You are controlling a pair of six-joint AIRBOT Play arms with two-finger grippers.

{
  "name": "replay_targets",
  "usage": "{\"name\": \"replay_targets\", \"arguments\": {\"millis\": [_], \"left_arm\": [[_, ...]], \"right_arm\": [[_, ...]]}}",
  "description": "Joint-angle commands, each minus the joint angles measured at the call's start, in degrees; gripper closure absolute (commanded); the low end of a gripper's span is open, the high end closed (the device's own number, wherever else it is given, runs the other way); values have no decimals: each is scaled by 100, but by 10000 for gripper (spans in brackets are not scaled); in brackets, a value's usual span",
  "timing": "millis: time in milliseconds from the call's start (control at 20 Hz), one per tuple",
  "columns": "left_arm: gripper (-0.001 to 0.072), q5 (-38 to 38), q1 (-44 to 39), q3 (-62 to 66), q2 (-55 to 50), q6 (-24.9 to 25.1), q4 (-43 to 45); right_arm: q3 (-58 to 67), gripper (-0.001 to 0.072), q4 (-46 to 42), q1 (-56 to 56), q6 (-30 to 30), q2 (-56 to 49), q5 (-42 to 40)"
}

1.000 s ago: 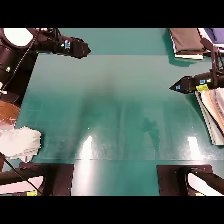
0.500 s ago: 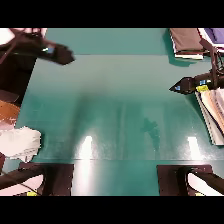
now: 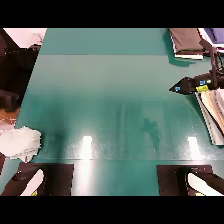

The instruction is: Fold the shirts.

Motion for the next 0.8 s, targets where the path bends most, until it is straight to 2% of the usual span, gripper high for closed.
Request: {"name": "replay_targets", "arguments": {"millis": [0,200,400,450,550,750], "left_arm": [[-11,188,382,-1279,282,-476,564],[-11,920,568,-2555,275,-769,562],[-9,1425,601,-3143,275,-1071,579],[80,1497,601,-3134,278,-1204,579],[647,1502,601,-2986,278,-1261,531],[673,1266,518,-1786,293,-1119,525]], "right_arm": [[-2,693,-4,7,0,4,68],[-2,693,-4,7,0,4,72],[-2,693,0,7,0,4,74],[-2,693,-2,7,0,4,76],[-2,693,0,7,0,4,72],[0,693,7,4,2,7,-33]]}}
